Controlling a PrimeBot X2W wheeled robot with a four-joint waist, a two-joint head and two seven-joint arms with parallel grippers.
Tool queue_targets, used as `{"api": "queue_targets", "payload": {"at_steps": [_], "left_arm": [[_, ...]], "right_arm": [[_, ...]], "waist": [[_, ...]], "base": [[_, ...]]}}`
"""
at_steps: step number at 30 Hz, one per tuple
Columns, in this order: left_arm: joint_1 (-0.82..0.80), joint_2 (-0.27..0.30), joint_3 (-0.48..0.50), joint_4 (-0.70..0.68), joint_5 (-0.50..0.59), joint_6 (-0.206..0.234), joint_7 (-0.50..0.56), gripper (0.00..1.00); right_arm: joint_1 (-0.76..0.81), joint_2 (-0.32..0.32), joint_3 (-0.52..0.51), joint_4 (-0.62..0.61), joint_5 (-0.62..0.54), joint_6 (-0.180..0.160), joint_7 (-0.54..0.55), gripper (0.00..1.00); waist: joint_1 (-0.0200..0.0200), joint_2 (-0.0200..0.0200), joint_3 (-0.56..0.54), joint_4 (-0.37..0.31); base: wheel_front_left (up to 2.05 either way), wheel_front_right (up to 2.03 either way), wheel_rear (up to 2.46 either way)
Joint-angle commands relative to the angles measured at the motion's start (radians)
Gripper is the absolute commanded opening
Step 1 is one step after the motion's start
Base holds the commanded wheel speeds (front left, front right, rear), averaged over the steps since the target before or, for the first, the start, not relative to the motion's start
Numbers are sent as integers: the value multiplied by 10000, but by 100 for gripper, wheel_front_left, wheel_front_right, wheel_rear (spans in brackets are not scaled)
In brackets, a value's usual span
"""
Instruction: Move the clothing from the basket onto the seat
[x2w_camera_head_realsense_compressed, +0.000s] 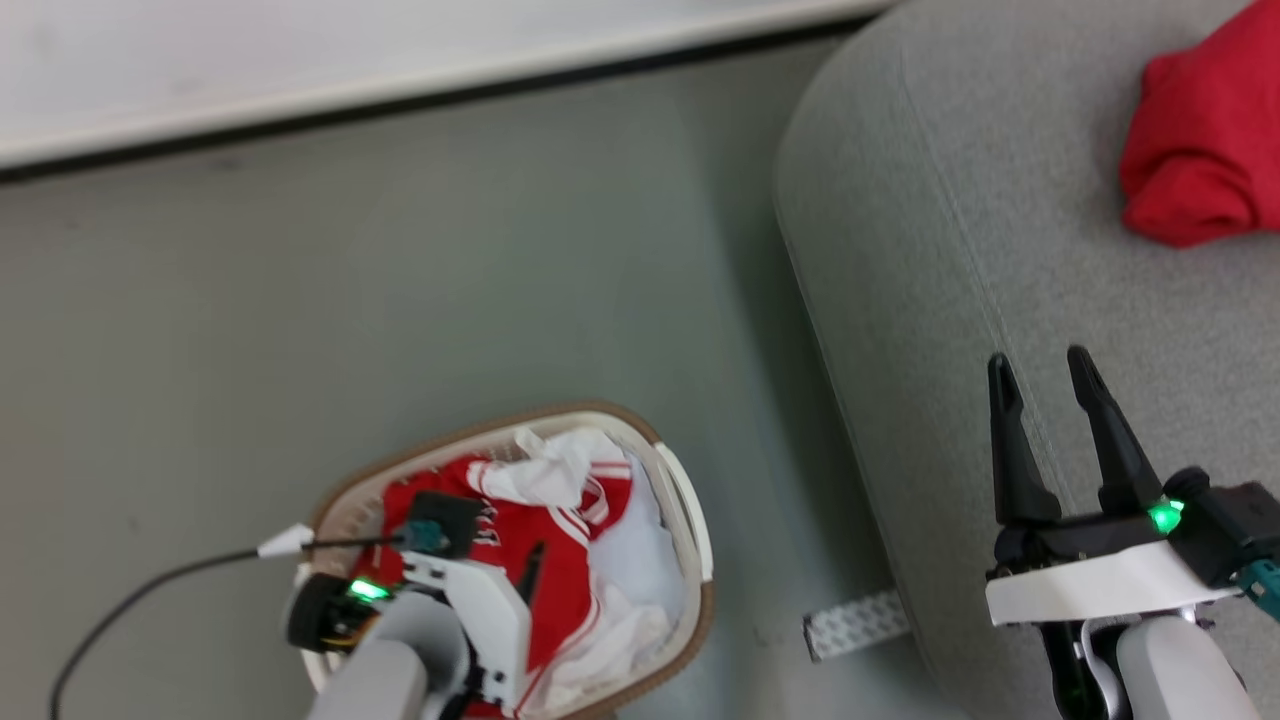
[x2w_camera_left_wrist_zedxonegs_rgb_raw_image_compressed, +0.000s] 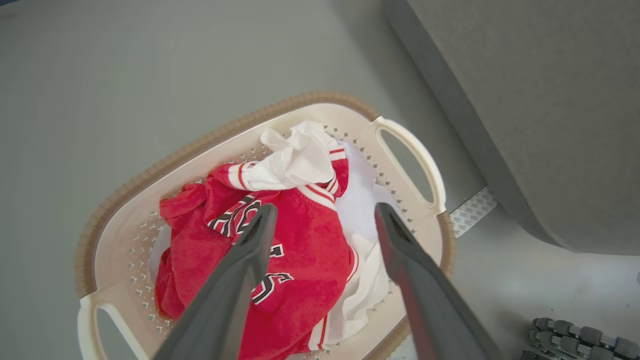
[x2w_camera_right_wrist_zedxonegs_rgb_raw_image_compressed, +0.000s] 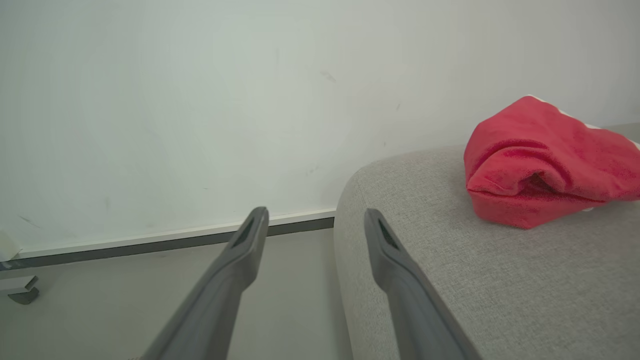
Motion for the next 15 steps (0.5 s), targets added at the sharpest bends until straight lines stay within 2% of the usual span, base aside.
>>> {"api": "queue_targets", "payload": {"at_steps": [1,15], "left_arm": [[-251,200,66,159,131,48,81,100],[-2370,1223,176,2539,427,442,122,100]], "right_arm": [[-204,4,58,-107,139,-22,-21,100],[-1503,1,426,-869,787,-23,-21,100]], "waist": [[-3,-1,1047,-548],[-3,-1,3759,-1025]], "base": [[0,0,0],[0,0,0]]}}
